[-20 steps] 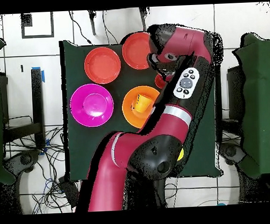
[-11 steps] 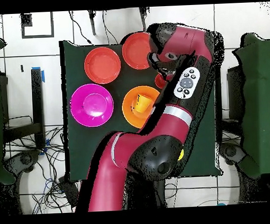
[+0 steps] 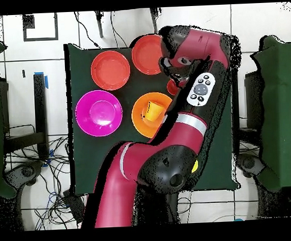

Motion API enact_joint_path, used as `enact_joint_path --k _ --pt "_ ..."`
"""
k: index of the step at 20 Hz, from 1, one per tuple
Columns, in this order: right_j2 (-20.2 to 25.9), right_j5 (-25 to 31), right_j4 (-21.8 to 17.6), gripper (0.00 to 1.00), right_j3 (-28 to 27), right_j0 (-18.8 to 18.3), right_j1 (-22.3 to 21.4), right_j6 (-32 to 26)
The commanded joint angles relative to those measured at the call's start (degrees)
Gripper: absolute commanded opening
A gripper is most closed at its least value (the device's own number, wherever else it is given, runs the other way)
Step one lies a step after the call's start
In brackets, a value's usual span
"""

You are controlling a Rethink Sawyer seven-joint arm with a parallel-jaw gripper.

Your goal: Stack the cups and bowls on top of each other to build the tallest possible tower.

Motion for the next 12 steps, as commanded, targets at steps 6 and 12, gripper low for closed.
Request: enact_joint_path --k 6,12 --pt "3.95 -3.04 -4.17 1.00 4.38 -0.31 4.86 1.92" --pt "1.81 -2.40 -6.09 1.00 3.37 -0.38 5.18 -0.13"
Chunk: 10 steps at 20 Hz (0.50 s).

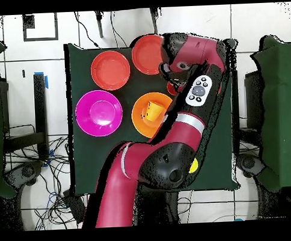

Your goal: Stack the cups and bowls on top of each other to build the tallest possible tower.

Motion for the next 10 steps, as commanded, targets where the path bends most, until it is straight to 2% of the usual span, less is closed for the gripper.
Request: enact_joint_path --k 1,2,10 --pt "1.93 -2.23 -5.64 1.00 3.18 -0.27 2.43 -0.24" --pt "1.80 -1.64 -5.81 0.00 2.86 -0.44 2.50 -0.34" --pt "1.83 -3.58 -7.11 0.00 4.12 0.47 1.94 0.19"
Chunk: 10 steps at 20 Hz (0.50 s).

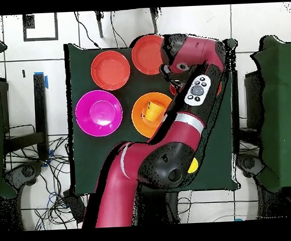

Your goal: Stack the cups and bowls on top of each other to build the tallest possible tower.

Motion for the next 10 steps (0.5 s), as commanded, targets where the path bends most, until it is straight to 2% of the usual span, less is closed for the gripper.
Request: enact_joint_path --k 1,6,10 --pt "2.40 -4.62 -6.18 0.00 4.60 0.66 1.79 0.36" --pt "3.83 -9.31 -7.66 0.00 8.26 1.71 0.43 0.72" --pt "3.46 -8.67 -7.74 0.00 7.28 1.19 0.69 0.60"
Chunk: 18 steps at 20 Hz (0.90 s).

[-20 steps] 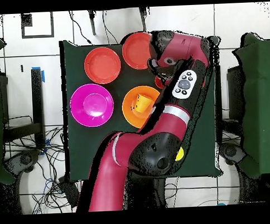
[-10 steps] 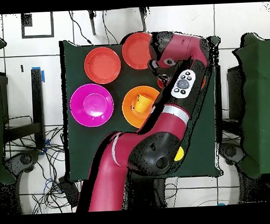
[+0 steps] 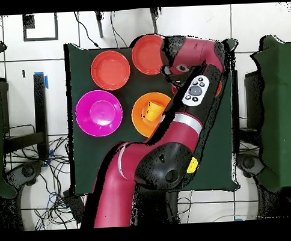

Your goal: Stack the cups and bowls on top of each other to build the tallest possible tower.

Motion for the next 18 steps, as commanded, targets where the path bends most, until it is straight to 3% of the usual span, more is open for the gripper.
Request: enact_joint_path --k 1,18 --pt "3.33 -5.61 -5.78 0.00 5.32 0.34 1.45 0.53" --pt "2.87 11.24 -7.63 0.00 6.77 0.35 -9.11 -9.96"
